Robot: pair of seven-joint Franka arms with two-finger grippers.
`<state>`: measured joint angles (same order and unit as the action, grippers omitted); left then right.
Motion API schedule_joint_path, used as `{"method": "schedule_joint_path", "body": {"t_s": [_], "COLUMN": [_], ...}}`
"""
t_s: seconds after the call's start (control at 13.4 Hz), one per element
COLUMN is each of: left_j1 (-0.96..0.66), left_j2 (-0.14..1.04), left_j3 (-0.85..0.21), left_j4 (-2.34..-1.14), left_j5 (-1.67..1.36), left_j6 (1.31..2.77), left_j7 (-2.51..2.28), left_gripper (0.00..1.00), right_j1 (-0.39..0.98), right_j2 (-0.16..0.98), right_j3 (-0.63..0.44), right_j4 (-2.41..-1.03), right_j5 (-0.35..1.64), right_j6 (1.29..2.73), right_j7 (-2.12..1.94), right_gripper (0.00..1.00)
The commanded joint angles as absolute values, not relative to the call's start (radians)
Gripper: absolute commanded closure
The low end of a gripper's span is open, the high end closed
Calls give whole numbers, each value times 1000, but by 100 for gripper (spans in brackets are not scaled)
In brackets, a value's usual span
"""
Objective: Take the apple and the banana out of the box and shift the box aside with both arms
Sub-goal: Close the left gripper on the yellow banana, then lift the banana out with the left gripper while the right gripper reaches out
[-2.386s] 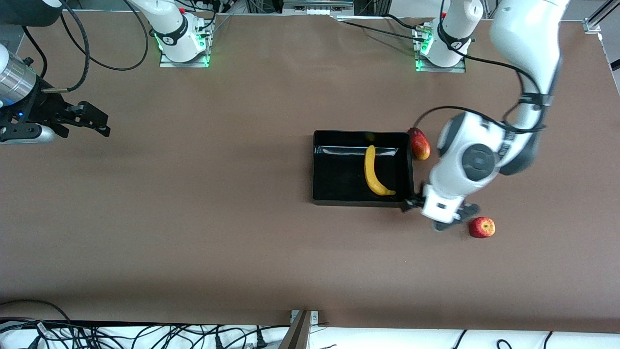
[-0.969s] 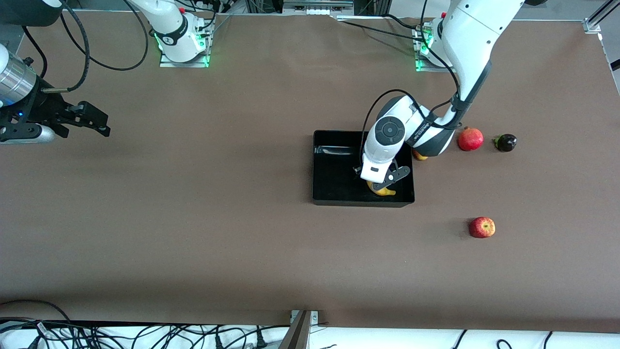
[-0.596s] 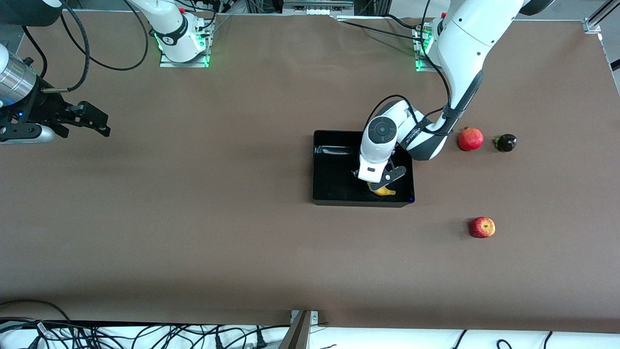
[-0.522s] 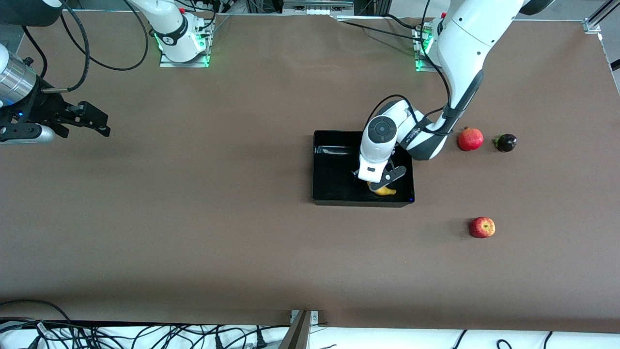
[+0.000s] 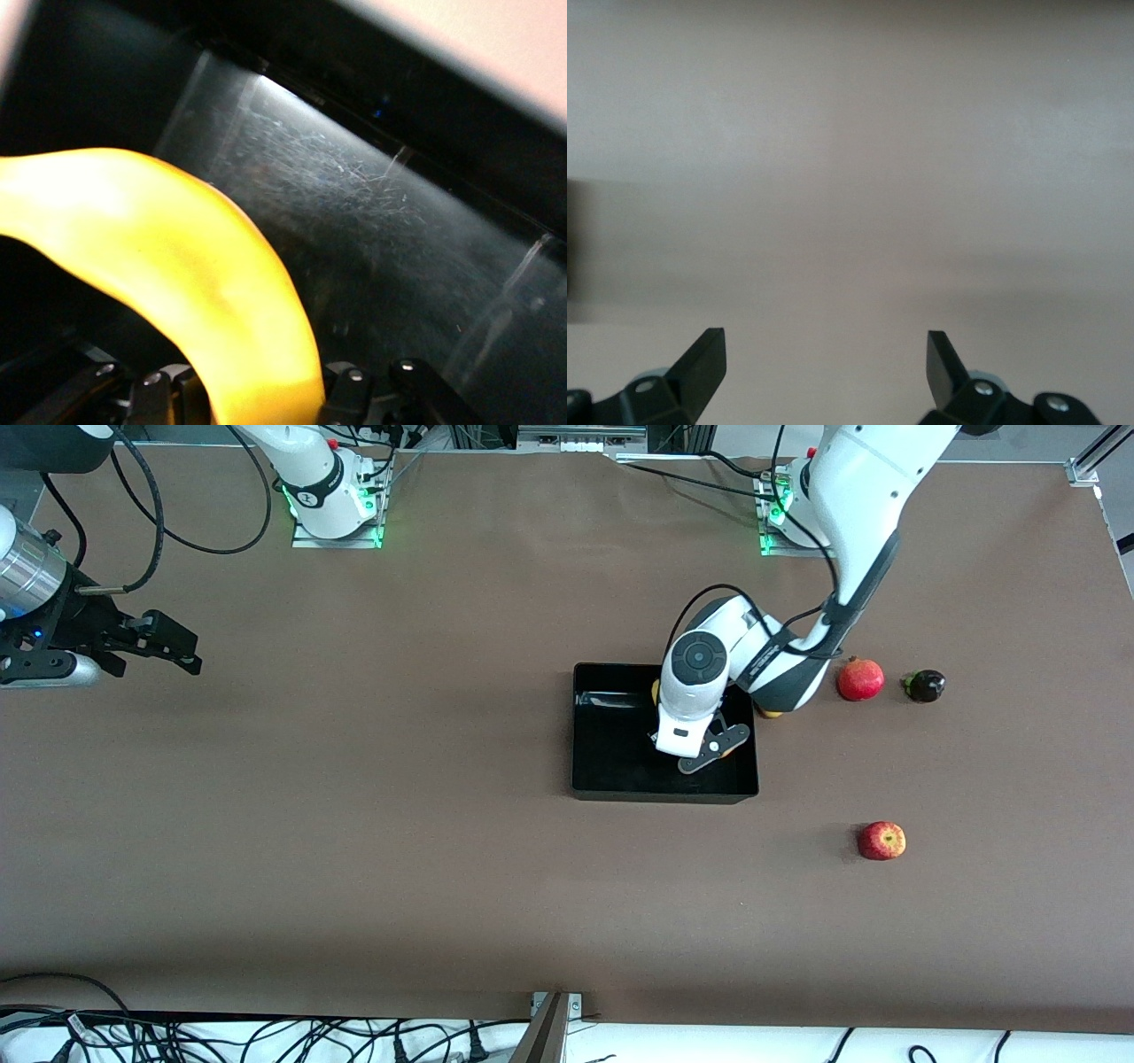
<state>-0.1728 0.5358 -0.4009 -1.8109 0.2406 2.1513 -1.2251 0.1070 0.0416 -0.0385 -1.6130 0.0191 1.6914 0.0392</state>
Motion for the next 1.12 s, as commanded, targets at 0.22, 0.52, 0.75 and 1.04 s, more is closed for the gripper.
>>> {"method": "schedule_joint_path", "body": {"t_s": [0.22,0.52,0.75,1.04], "left_j1": [1,113,124,135], "left_j2": [439,428,507,672], "left_j3": [-400,-217,-10,80], "left_j4": [-1557,-1557,-1559,-1563], "left_j5": [75,84,69,-35], "left_j6": [1671,1687,1904,2218], "left_j7": [-791,-336,19,238], "left_gripper": [100,100,100,100], "right_j1": [106,107,138,209], "right_j2": [44,43,64,102], "right_j3": [-32,-28,-25,-26], "right_j4": [-1598,-1598,-1595,-1601], "right_j5": [8,12,21,11], "right_j6": [1683,1686,1700,1686], "right_j7": [41,40,41,21], "right_gripper": [0,0,0,0]}}
